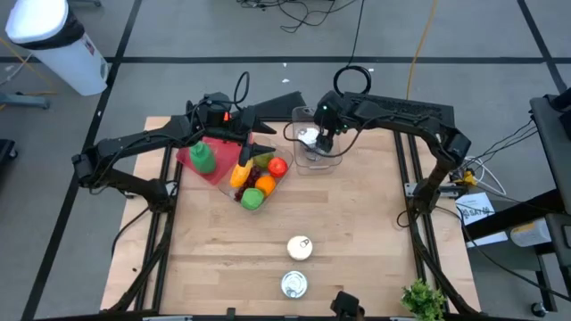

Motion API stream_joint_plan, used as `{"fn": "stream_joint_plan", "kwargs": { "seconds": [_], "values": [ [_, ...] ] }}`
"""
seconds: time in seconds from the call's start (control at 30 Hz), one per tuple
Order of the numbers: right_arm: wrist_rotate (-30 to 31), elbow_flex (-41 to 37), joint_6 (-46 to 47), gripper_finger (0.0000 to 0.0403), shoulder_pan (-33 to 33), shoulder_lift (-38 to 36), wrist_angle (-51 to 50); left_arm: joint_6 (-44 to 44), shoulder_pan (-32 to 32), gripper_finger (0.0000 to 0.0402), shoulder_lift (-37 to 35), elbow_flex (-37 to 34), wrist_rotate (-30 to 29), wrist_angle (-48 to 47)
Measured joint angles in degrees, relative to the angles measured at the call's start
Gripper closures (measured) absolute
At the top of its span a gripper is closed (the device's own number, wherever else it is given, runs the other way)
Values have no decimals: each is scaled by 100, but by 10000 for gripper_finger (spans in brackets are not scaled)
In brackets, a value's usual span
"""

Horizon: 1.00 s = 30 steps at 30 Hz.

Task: Pick & Place Food Item
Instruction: Put the blue pink tuna can into the right transparent bin

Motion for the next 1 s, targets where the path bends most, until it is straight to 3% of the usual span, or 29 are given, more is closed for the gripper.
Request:
{"fn": "stream_joint_plan", "kwargs": {
  "seconds": [0.37, 0.53, 0.8, 1.0],
  "values": [
    [-31, 0, 125, 78, 326, 105, -162, 24, 5, 101, 0, 2, 0, 7],
    [-468, 1, 147, 78, 696, 46, -577, 21, 5, 100, 0, 2, 1, 6],
    [-854, -2, 355, 78, 1711, -73, -879, -149, -58, 101, 157, 4, -48, -62],
    [-741, -2, 509, 78, 2646, -248, -802, -457, -159, 100, 347, 1, -799, -354]
  ]
}}
